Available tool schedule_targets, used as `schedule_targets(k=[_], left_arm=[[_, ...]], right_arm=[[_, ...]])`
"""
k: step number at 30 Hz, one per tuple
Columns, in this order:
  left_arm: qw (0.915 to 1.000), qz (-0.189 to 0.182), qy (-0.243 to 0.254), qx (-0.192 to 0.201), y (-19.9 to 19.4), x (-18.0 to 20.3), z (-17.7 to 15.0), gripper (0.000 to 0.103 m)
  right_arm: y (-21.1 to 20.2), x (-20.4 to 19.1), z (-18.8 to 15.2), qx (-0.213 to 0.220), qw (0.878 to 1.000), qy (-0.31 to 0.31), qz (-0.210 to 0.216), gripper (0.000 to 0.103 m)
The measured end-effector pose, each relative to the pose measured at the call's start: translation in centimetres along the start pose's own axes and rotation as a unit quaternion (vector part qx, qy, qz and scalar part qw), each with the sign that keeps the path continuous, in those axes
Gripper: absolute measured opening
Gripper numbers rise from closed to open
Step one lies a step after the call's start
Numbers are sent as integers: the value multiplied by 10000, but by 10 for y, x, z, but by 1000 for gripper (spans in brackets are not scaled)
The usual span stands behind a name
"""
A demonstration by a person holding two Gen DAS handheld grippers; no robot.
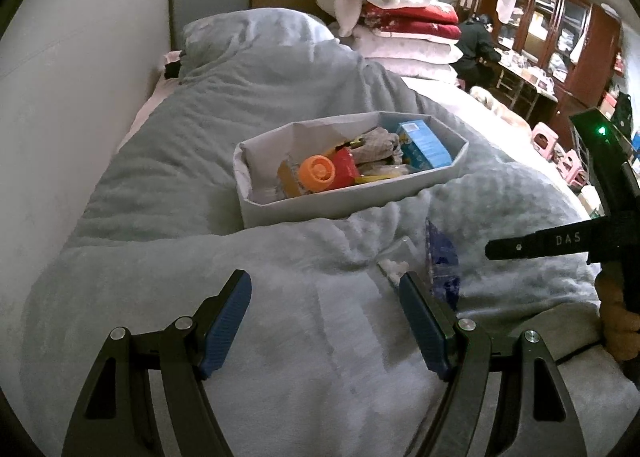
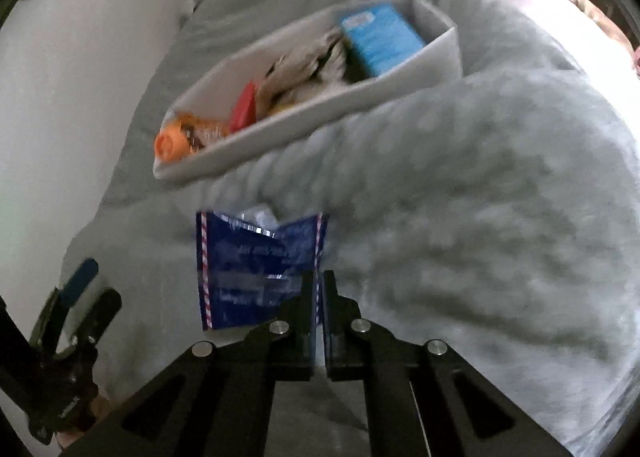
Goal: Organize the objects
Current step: 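Move the right gripper to the blue striped packet and grasp it, then lift the blue striped packet with the right gripper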
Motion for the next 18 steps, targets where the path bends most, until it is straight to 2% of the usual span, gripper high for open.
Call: schedule_targets(k=[4, 5, 6, 7, 8, 9, 12, 16, 18], left_arm=[[9999, -123, 93, 9, 2, 10, 4, 76], [9998, -152, 117, 0, 3, 12, 4, 76], [9998, -157, 130, -19, 4, 14, 3, 76], [9998, -157, 130, -46, 5, 14, 1, 76], [9998, -159, 121, -76, 7, 14, 0, 76], [9998, -156, 86, -114, 9, 13, -2, 76], [9998, -104, -22, -186, 12, 9, -6, 76], [9996, -120, -149, -207, 13, 4, -8, 76], [9996, -115, -160, -218, 13, 3, -8, 76]], right_arm=[[5, 1, -6, -71, 9990, 125, 428, 8], [10, -2, -8, -143, 9983, 187, 536, 12], [13, -3, -10, -246, 9975, 229, 623, 24], [5, 1, -18, -298, 9968, 251, 698, 30], [20, -8, -19, -333, 9962, 262, 755, 42], [25, -11, -19, -362, 9958, 252, 807, 48], [34, -19, -15, -462, 9943, 141, 950, 54], [59, -24, -5, -652, 9964, -21, 538, 57], [76, -23, -3, -876, 9954, -44, 380, 66]])
Point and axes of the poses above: each gripper's, at about its wrist camera, not at the fingertips, and y roughly the way its jaws point, x to its right, z to its top, the point moved 6 cm from there along y, roughly the way its jaws point, and after that the axes turned 14 degrees about z, right-handed, at the moved point
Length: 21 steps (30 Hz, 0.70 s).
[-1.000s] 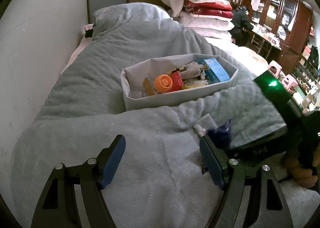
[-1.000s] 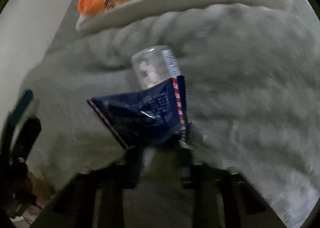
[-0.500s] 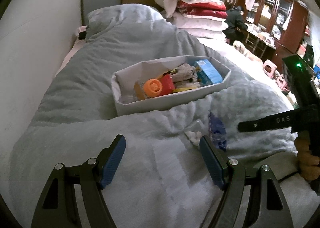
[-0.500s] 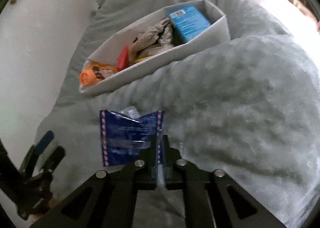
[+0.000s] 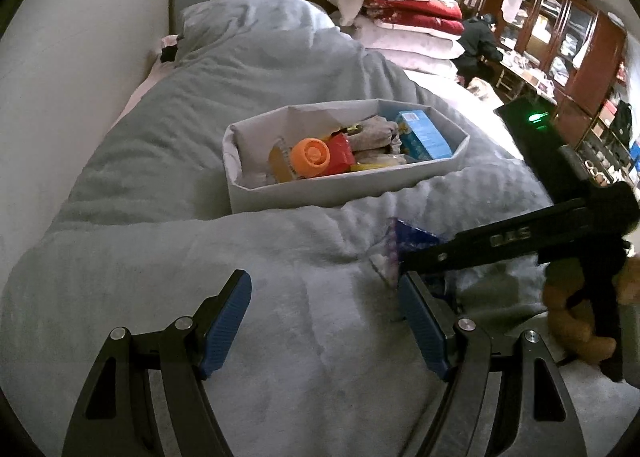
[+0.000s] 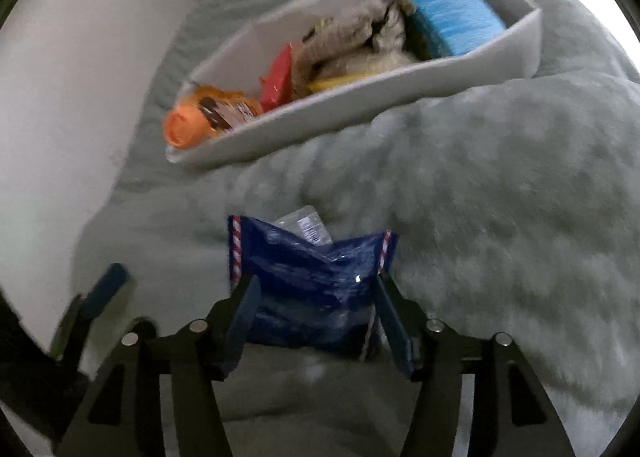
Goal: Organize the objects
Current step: 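Lift the blue striped packet with the right gripper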
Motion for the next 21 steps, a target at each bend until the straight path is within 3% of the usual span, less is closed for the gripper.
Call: schedule_targets(k=[3, 4, 5, 6, 9, 16, 21], left_arm=[[10000, 19, 23, -18, 1, 1, 0, 76], [10000, 18, 35, -31, 2, 2, 0, 76], [10000, 15, 45, -41, 2, 3, 0, 76], [10000, 12, 61, -48, 2, 3, -1, 76], [9999, -9, 121, -26, 1, 6, -1, 76], [9977, -509, 439, -49, 7, 32, 10, 76], [9921, -1046, 227, -653, 39, 57, 27, 76]], right_arm=[[23, 7, 2, -345, 9993, 112, 6, 64], [26, 10, 1, -387, 9991, 162, 19, 59], [26, 12, -1, -342, 9991, 208, 165, 45], [23, 12, -3, -294, 9984, 255, 410, 40], [2, 13, -8, 139, 9986, 203, 460, 23], [-68, 21, -21, 1544, 9877, 62, 249, 23], [-97, 44, -24, 2113, 9766, 400, 68, 23]])
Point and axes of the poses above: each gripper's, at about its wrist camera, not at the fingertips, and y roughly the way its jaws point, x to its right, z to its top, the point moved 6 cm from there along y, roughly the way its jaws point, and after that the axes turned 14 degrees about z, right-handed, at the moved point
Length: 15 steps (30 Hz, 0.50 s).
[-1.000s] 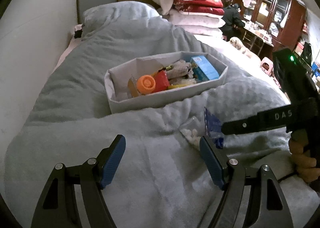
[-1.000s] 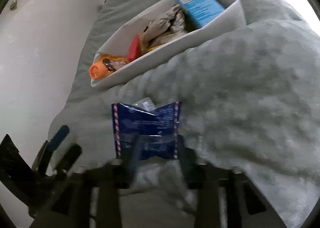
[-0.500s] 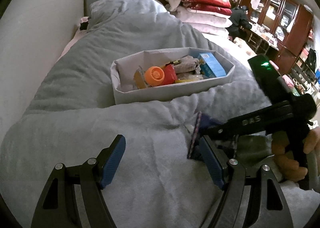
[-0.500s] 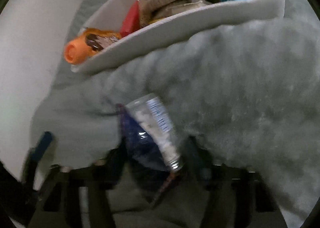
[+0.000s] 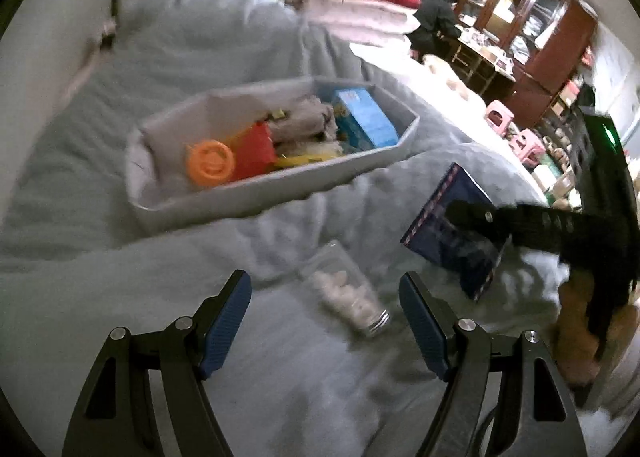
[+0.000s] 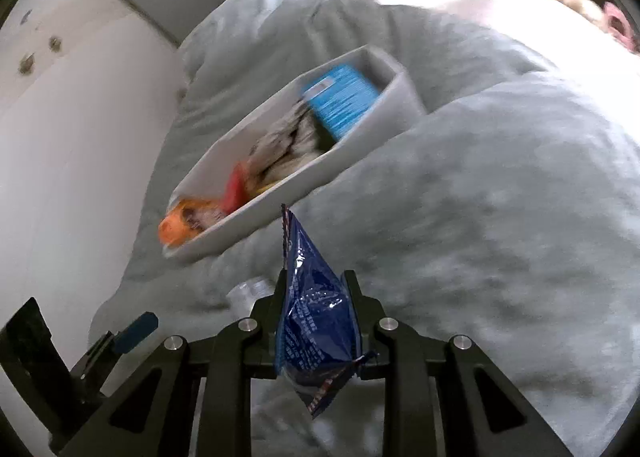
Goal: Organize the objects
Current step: 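Lift the blue striped packet with the right gripper, then grasp the clear jar of white tablets with the left gripper while the right gripper holds the blue packet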
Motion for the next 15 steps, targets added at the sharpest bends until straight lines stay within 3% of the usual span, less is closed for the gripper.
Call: schedule_targets(k=[4, 6, 9, 12, 14, 15], left_arm=[[9910, -798, -855, -646, 34, 3, 4, 75], [9846, -932, -1069, -1025, 54, 7, 0, 75], [9814, -602, -1195, -1374, 77, 6, -8, 71], [9822, -430, -1210, -1370, 83, 8, -7, 70], [9858, -95, -1039, -1317, 84, 10, -7, 50], [9869, -30, -952, -1300, 84, 11, -8, 50]], right_arm=[[-2, 18, 0, -32, 9995, 305, -19, 23], [0, 23, -1, -80, 9991, 412, 9, 23], [4, 22, -1, -112, 9991, 397, 30, 23], [14, 20, 4, -157, 9992, 371, 56, 23], [15, 19, 5, -178, 9992, 336, 107, 23], [15, 18, 6, -185, 9992, 319, 142, 23]])
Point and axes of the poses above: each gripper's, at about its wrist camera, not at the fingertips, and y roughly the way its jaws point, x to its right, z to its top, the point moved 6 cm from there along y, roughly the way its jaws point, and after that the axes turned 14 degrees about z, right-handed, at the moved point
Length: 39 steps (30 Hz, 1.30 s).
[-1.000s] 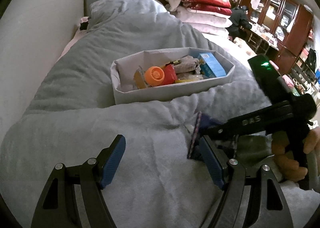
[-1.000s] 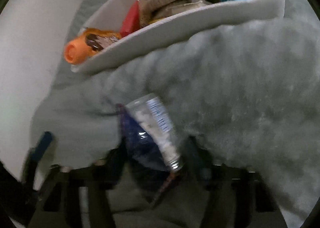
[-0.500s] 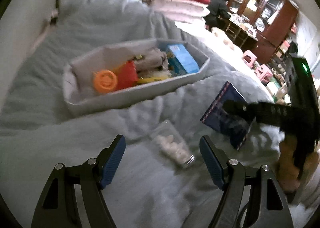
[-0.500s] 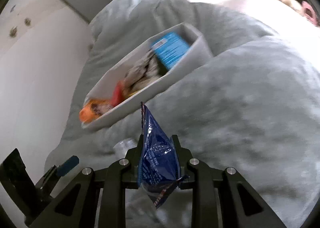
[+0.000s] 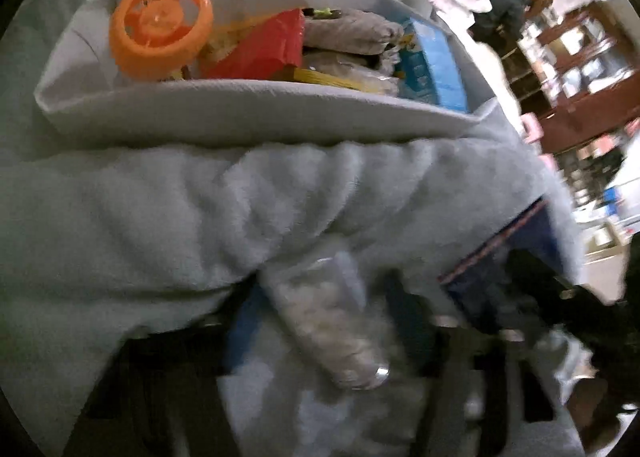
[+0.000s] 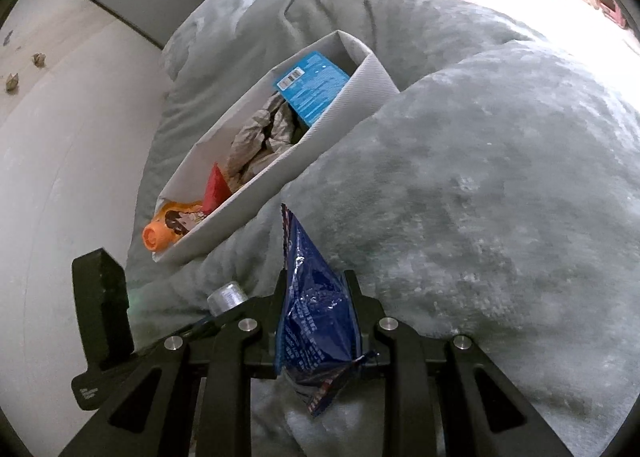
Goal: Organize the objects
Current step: 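Grasp the clear jar of white tablets with the left gripper while the right gripper holds the blue packet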
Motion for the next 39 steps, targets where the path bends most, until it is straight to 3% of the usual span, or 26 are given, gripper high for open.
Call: schedule_targets(k=[6, 9, 11, 13, 14, 17, 19, 21, 26, 39], left_arm=[[9993, -86, 44, 353, -29, -9, -19, 48], [9969, 357, 150, 680, -51, -18, -23, 47], [9916, 843, 408, 890, -63, -20, -22, 46], [9798, 1444, 851, 1095, -69, -16, -25, 47], [9697, 1774, 1158, 1214, -68, -11, -28, 47], [9432, 2168, 1900, 1653, -56, -10, -42, 47], [9257, 2486, 2469, 1429, -30, -9, -54, 42], [9163, 2649, 2722, 1267, -18, -5, -56, 42], [9323, 2327, 2431, 1324, -23, -12, -44, 42], [9312, 2350, 2439, 1347, -20, -11, -42, 42]], right_arm=[[6, -14, -1, -30, 9984, -123, 552, 23], [9, -22, -5, -197, 9944, -139, 1031, 23], [13, -23, -7, -281, 9944, -167, 1009, 23], [18, -22, -9, -400, 9945, -163, 950, 23], [19, -22, -11, -460, 9945, -148, 931, 25], [35, -15, -16, -847, 9928, -51, 849, 25], [43, -11, -19, -1052, 9911, 30, 819, 26], [48, -10, -20, -1171, 9899, 63, 797, 27], [59, -11, -26, -1488, 9860, 18, 750, 32], [64, -11, -25, -1606, 9834, 101, 834, 34]])
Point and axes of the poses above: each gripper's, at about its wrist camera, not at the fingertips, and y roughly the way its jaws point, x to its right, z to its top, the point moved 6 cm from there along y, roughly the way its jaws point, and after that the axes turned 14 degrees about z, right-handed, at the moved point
